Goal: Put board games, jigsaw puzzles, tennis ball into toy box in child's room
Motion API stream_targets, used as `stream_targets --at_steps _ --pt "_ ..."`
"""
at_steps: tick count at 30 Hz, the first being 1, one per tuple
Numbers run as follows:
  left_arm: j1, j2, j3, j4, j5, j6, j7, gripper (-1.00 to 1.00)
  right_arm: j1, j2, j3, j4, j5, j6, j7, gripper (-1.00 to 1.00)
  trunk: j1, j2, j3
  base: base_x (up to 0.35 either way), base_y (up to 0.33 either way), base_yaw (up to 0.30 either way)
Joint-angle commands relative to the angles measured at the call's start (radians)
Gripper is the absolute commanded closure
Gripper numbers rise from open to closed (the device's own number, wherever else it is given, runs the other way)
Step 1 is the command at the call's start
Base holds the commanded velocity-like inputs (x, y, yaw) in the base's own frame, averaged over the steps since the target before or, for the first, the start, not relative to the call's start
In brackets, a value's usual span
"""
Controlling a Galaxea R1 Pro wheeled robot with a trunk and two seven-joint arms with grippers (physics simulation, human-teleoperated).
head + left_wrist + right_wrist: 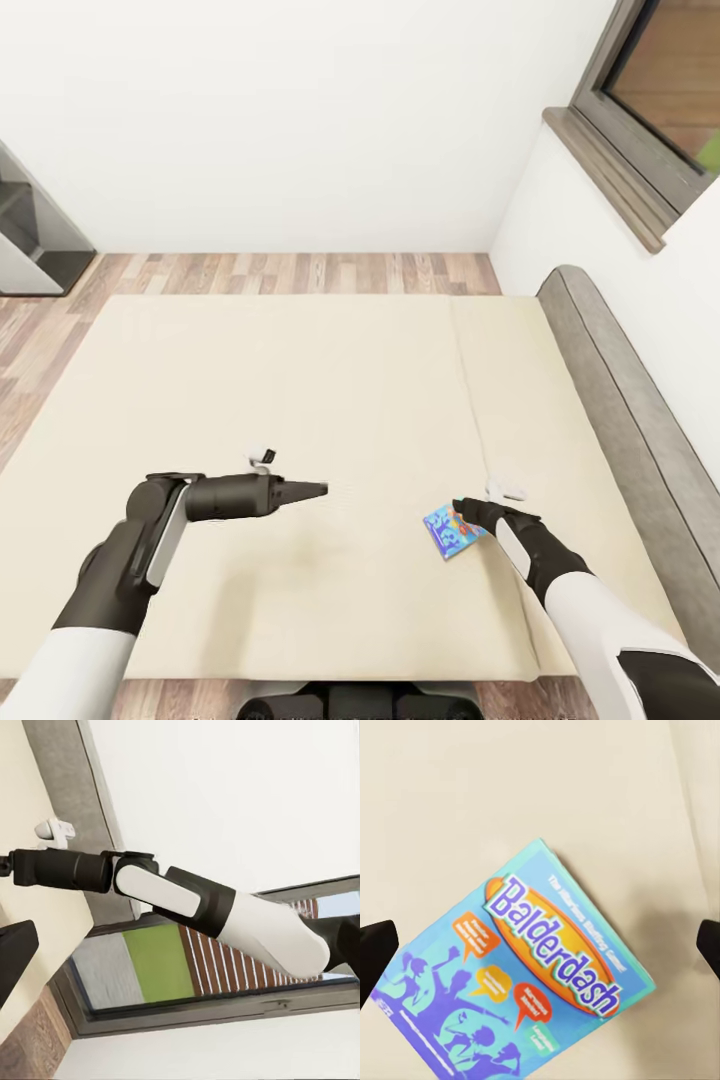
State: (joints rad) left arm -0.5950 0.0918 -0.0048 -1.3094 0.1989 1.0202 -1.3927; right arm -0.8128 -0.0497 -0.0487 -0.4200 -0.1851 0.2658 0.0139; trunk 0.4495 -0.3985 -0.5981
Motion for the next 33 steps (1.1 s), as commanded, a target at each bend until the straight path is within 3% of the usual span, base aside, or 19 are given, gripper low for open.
stream_targets --at_steps 1,6,11,14,33 --pt "0.003 0.006 -0.001 -0.026 0.003 0.014 -0.003 -1.00 0.000 0.001 -0.004 -0.002 -0.005 0.006 0.001 -1.00 0.001 -0.002 -0.003 0.000 0.000 0.000" --pt "0.050 0.048 -0.001 -0.144 0.004 0.026 -0.058 -1.00 0.000 0.002 -0.003 -0.002 -0.005 0.006 0.001 -1.00 0.001 -0.002 -0.011 0.000 0.000 0.000" --pt "0.071 0.078 0.009 -0.177 0.004 0.027 -0.169 -1.00 0.000 0.002 -0.003 -0.002 -0.005 0.006 0.001 -1.00 0.001 -0.002 -0.019 0.000 0.000 0.000" --pt "0.075 0.096 0.017 -0.184 0.004 0.027 -0.178 -1.00 0.000 0.002 -0.003 -0.002 -0.005 0.006 0.001 -1.00 0.001 -0.002 -0.024 0.000 0.000 0.000" --pt "0.079 0.109 0.024 -0.189 0.004 0.026 -0.178 -1.00 0.000 -0.001 -0.003 -0.002 -0.005 0.006 0.001 -1.00 0.001 -0.002 -0.056 0.000 0.000 0.000"
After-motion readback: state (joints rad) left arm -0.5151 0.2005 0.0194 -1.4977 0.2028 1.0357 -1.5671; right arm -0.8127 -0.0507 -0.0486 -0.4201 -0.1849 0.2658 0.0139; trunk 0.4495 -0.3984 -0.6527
